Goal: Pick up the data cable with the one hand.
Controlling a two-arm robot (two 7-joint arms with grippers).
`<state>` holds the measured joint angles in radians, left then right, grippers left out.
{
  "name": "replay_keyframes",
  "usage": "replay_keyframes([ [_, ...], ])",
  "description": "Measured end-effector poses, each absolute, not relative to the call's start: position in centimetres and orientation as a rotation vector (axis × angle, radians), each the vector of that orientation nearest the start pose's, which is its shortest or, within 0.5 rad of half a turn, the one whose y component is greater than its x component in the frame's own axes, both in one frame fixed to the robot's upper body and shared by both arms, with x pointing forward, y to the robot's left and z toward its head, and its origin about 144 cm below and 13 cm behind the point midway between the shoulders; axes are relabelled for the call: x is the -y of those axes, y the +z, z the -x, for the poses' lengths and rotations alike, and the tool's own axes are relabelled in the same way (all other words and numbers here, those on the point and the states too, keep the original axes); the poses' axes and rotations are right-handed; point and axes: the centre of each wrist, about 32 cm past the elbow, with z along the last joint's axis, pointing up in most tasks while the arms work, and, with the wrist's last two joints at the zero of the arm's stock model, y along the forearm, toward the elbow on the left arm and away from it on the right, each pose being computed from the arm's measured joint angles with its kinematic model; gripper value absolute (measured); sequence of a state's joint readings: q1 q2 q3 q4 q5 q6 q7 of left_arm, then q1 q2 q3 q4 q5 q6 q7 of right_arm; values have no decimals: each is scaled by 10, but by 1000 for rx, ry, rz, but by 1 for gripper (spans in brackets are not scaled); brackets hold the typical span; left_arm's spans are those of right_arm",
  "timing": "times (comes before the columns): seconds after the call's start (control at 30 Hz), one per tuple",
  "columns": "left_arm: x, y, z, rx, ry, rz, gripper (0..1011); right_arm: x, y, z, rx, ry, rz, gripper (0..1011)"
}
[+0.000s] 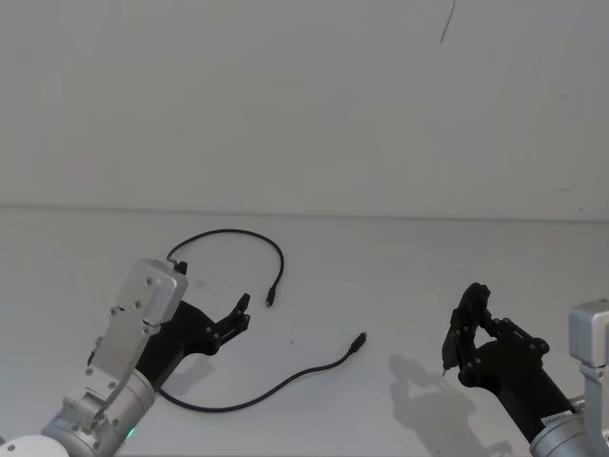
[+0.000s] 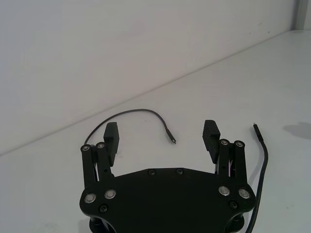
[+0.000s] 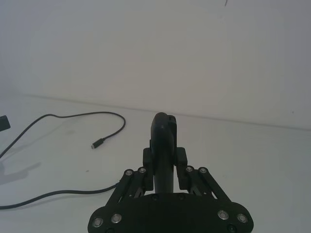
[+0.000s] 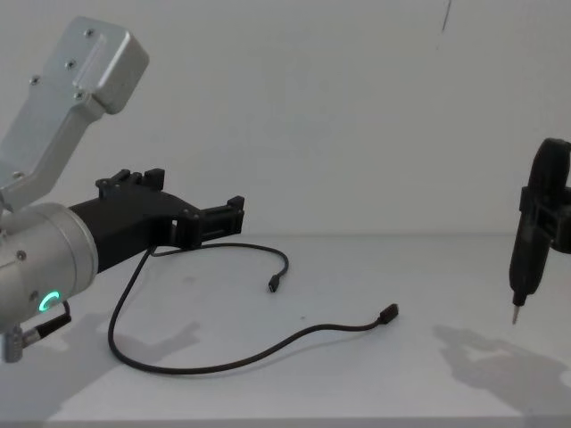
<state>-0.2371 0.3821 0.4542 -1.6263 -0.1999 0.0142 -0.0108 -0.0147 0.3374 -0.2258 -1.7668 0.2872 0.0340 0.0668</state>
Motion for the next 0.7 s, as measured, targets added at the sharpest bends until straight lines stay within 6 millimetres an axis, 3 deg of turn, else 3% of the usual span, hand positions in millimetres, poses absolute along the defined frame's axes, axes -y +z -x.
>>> replay_keyframes([
  [0.7, -198, 1204, -492, 267, 1123, -61, 1001, 237, 1189, -443, 75, -1229, -26, 269],
])
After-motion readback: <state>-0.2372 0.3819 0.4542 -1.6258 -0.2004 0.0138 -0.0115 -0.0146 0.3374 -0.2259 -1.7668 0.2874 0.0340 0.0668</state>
